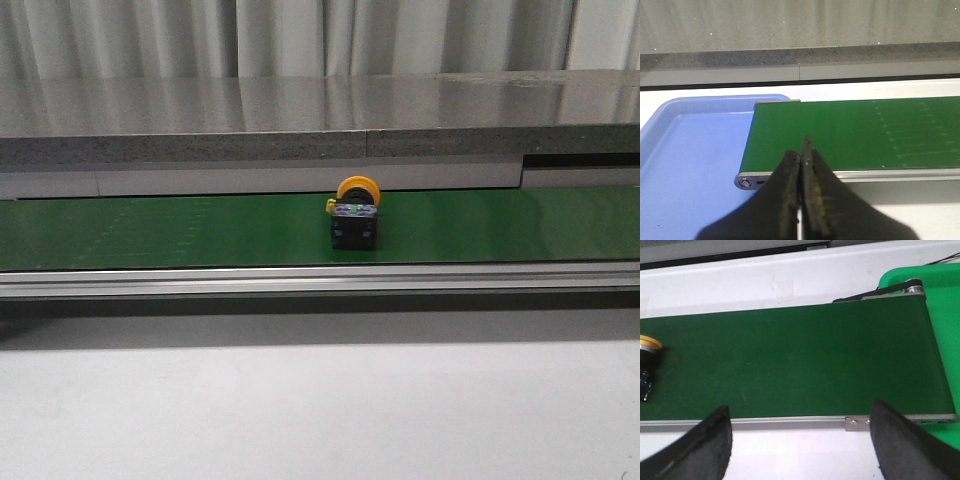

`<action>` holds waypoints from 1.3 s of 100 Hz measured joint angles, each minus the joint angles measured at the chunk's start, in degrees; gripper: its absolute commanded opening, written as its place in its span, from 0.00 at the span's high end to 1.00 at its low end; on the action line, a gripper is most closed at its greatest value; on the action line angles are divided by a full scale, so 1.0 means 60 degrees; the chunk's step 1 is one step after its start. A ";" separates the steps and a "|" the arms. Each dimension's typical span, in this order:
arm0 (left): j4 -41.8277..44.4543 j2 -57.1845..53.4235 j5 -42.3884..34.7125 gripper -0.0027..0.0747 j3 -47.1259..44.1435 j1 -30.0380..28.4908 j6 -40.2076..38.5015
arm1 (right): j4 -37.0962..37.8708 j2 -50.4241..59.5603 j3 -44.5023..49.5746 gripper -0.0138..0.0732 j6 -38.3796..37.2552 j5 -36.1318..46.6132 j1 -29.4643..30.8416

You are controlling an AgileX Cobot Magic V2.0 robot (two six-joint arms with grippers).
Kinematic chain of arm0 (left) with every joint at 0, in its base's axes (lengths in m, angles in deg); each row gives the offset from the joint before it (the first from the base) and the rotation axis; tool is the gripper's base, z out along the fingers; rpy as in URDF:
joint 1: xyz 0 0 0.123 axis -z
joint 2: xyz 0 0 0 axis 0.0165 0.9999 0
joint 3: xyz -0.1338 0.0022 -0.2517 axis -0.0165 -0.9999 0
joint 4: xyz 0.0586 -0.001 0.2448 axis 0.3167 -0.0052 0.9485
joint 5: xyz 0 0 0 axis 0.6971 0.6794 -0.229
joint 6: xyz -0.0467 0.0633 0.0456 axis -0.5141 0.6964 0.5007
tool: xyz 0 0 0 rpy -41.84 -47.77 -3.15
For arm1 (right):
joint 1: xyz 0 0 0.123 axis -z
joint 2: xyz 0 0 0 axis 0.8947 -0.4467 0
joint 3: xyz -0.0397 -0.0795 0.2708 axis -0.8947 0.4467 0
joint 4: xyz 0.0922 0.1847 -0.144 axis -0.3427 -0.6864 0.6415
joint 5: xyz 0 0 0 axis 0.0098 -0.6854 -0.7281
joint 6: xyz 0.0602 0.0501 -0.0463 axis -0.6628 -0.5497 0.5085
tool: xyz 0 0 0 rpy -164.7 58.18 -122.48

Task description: Move button from left to right

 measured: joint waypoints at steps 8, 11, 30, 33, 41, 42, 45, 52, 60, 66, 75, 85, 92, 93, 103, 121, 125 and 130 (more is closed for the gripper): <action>0.0000 0.0000 0.0000 0.99 0.0000 0.0000 0.0000 | -0.0037 -0.0127 -0.0058 0.16 0.0000 0.0037 0.0000; 0.0000 0.0000 0.0000 0.99 0.0000 0.0000 0.0000 | -0.0037 -0.0233 -0.0127 0.16 0.0000 0.0037 -0.0037; 0.0000 0.0000 0.0000 0.99 0.0000 0.0000 0.0000 | -0.0037 -0.1322 -0.0926 0.16 0.0037 -0.0068 -0.0930; 0.0000 0.0000 0.0000 0.99 0.0000 0.0000 0.0000 | -0.0037 -0.1545 -0.1096 0.16 0.0040 -0.0068 -0.1113; 0.0000 0.0000 0.0000 0.99 0.0000 0.0000 0.0000 | -0.0037 -0.2202 -0.1472 0.16 0.0056 -0.0068 -0.1620; 0.0000 0.0000 0.0000 0.99 0.0000 0.0000 0.0000 | -0.0037 -0.2328 -0.1541 0.16 0.0056 -0.0068 -0.1705; 0.0000 0.0000 0.0000 0.99 0.0000 0.0000 0.0000 | -0.0046 -0.2579 -0.1672 0.16 0.0056 -0.0050 -0.1873; 0.0000 0.0000 0.0000 0.99 0.0000 0.0000 0.0000 | -0.0046 -0.3223 -0.1996 0.16 0.0056 0.0007 -0.2241; 0.0000 0.0000 0.0000 0.99 0.0000 0.0000 0.0000 | -0.0061 -0.3988 -0.2360 0.16 0.0056 0.0062 -0.2565; 0.0000 0.0000 0.0000 0.99 0.0000 0.0000 0.0000 | -0.0061 -0.4471 -0.2652 0.16 0.0056 0.0101 -0.2755; 0.0000 0.0000 0.0000 0.99 0.0000 0.0000 0.0000 | -0.0061 -0.5182 -0.3055 0.16 0.0056 0.0126 -0.2936; 0.0000 0.0000 0.0000 0.99 0.0000 0.0000 0.0000 | -0.0061 -0.5810 -0.3399 0.16 0.0056 0.0165 -0.3064; 0.0000 0.0000 0.0000 0.99 0.0000 0.0000 0.0000 | -0.0061 -0.6147 -0.3537 0.16 0.0056 0.0197 -0.3099; 0.0000 0.0000 0.0000 0.99 0.0000 0.0000 0.0000 | -0.0061 -0.6203 -0.3537 0.16 0.0056 0.0205 -0.3099; 0.0000 0.0000 0.0000 0.99 0.0000 0.0000 0.0000 | -0.0061 -0.6497 -0.3558 0.16 0.0056 0.0223 -0.3099; 0.0000 0.0000 0.0000 0.99 0.0000 0.0000 0.0000 | -0.0061 -0.6853 -0.3558 0.16 0.0056 0.0119 -0.3099; 0.0000 0.0000 -0.0015 0.99 0.0000 0.0000 0.0000 | -0.0061 -0.6874 -0.3558 0.16 0.0056 0.0088 -0.3099; -0.0009 0.0000 -0.0015 0.99 0.0000 0.0000 0.0000 | -0.0061 -0.6878 -0.3558 0.17 0.0056 0.0092 -0.3099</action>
